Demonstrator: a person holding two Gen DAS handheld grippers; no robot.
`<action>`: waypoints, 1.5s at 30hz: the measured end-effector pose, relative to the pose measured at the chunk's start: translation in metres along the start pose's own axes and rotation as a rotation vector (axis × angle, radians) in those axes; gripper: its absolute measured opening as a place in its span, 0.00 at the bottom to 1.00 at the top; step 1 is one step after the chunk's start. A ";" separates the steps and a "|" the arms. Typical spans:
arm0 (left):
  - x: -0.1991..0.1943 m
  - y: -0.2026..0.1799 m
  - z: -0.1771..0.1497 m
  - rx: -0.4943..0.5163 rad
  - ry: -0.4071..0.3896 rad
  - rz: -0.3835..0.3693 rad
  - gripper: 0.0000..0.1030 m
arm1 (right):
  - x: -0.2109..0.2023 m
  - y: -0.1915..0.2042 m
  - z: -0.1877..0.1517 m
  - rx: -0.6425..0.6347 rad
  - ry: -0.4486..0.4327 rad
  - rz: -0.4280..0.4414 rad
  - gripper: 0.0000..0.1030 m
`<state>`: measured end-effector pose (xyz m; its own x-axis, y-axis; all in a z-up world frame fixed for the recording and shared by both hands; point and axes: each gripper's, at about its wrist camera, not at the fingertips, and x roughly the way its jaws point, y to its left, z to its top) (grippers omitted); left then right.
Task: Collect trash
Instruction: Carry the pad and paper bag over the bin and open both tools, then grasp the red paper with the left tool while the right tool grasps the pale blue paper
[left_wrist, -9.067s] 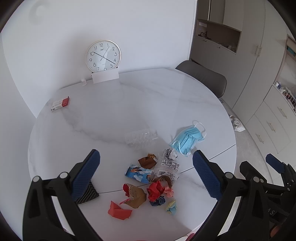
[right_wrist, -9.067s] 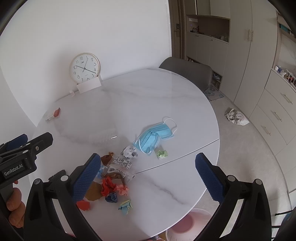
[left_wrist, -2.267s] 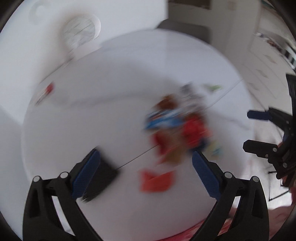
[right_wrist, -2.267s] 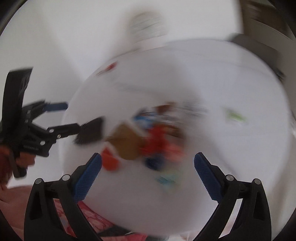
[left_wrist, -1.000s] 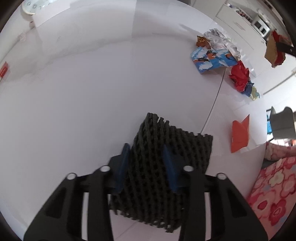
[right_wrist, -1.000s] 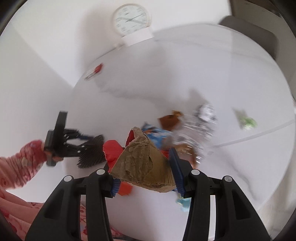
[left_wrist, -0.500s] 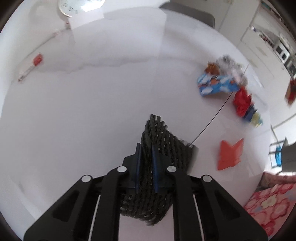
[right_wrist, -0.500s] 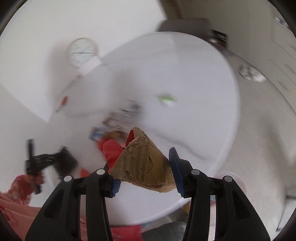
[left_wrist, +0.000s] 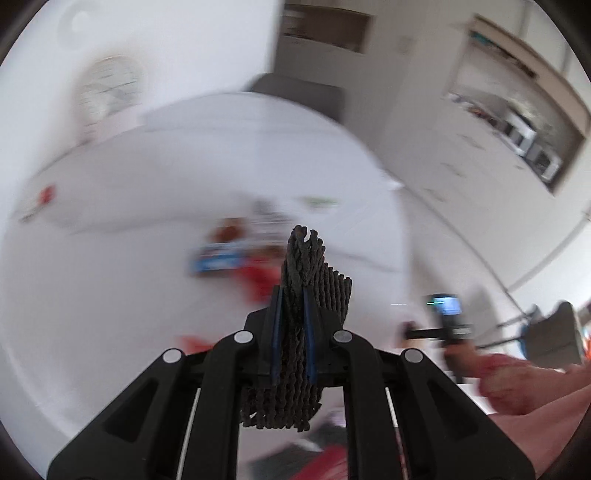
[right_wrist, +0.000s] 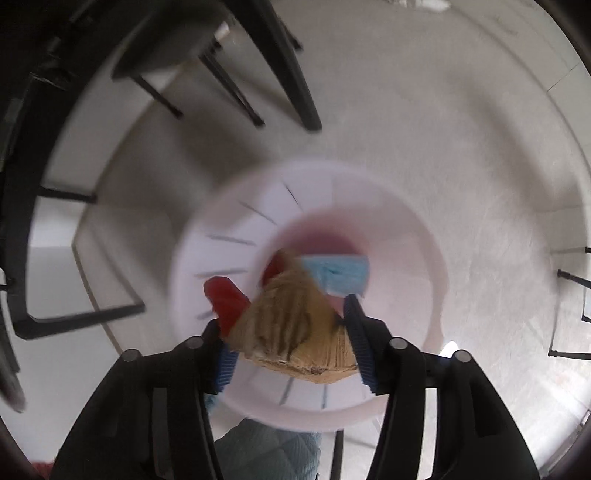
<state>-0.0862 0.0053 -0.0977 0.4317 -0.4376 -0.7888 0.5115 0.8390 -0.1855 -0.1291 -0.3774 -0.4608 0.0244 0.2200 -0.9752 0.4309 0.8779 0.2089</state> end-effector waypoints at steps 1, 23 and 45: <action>0.009 -0.023 0.000 0.016 0.012 -0.028 0.11 | 0.010 -0.003 0.000 -0.008 0.024 0.006 0.66; 0.316 -0.255 -0.097 0.215 0.536 -0.073 0.51 | -0.221 -0.115 -0.118 0.049 -0.347 -0.016 0.89; 0.063 0.033 -0.061 0.026 0.091 0.420 0.92 | -0.301 0.154 -0.069 -0.495 -0.561 0.174 0.94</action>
<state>-0.0876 0.0248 -0.1898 0.5401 -0.0285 -0.8411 0.3239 0.9295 0.1765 -0.1319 -0.2791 -0.1301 0.5661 0.2394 -0.7888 -0.0722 0.9676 0.2418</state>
